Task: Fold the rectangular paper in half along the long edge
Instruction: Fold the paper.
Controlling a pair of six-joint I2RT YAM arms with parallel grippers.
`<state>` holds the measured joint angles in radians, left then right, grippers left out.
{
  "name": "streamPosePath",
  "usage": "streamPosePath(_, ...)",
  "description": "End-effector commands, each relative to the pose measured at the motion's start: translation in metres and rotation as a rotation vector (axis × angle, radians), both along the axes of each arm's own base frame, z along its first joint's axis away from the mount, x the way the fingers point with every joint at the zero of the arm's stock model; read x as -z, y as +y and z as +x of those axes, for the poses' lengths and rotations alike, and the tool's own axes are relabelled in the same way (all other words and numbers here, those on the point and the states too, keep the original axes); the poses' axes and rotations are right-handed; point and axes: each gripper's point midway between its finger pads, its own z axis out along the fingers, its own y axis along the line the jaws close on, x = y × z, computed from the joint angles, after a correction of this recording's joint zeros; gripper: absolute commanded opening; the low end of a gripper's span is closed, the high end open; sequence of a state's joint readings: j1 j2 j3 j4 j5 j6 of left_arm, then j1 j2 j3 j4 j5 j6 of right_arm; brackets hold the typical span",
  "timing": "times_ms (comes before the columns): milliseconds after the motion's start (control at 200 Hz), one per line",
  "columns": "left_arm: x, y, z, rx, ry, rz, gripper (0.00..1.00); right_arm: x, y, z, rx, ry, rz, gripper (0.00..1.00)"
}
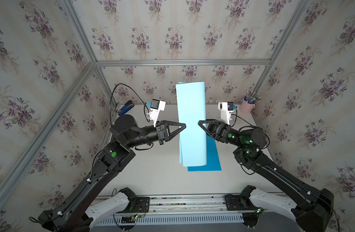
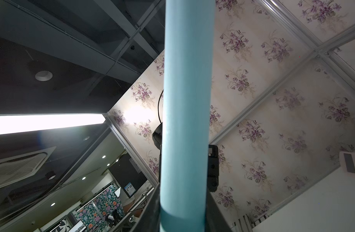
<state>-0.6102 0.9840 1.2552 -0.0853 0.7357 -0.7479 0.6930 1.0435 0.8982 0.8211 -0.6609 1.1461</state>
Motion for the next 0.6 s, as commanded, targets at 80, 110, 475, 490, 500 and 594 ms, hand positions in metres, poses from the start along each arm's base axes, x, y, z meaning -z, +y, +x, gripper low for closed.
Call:
streamPosePath(80,-0.0067,0.0003,-0.0022,0.008,-0.031,-0.013,0.07,-0.0033,-0.0021,0.0002,0.026,-0.029,0.003,0.30)
streamPosePath(110,-0.0069,0.0005,-0.0026,0.008,-0.031,-0.014,0.06,-0.0027,-0.0012,0.0001,0.022,-0.031,-0.002,0.30)
streamPosePath(475,-0.0073,0.0007,-0.0030,0.008,-0.034,-0.013,0.01,-0.0015,0.0049,-0.0073,-0.007,-0.080,-0.074,0.32)
streamPosePath(490,-0.0076,0.0010,-0.0030,0.006,-0.035,-0.014,0.00,-0.0017,0.0045,-0.0076,-0.006,-0.082,-0.076,0.32)
streamPosePath(500,-0.0075,0.0010,-0.0029,0.006,-0.035,-0.013,0.00,-0.0016,0.0045,-0.0077,-0.004,-0.083,-0.078,0.33)
streamPosePath(594,-0.0089,0.0024,-0.0031,-0.001,-0.040,-0.016,0.00,-0.0019,0.0037,-0.0086,0.009,-0.098,-0.098,0.39)
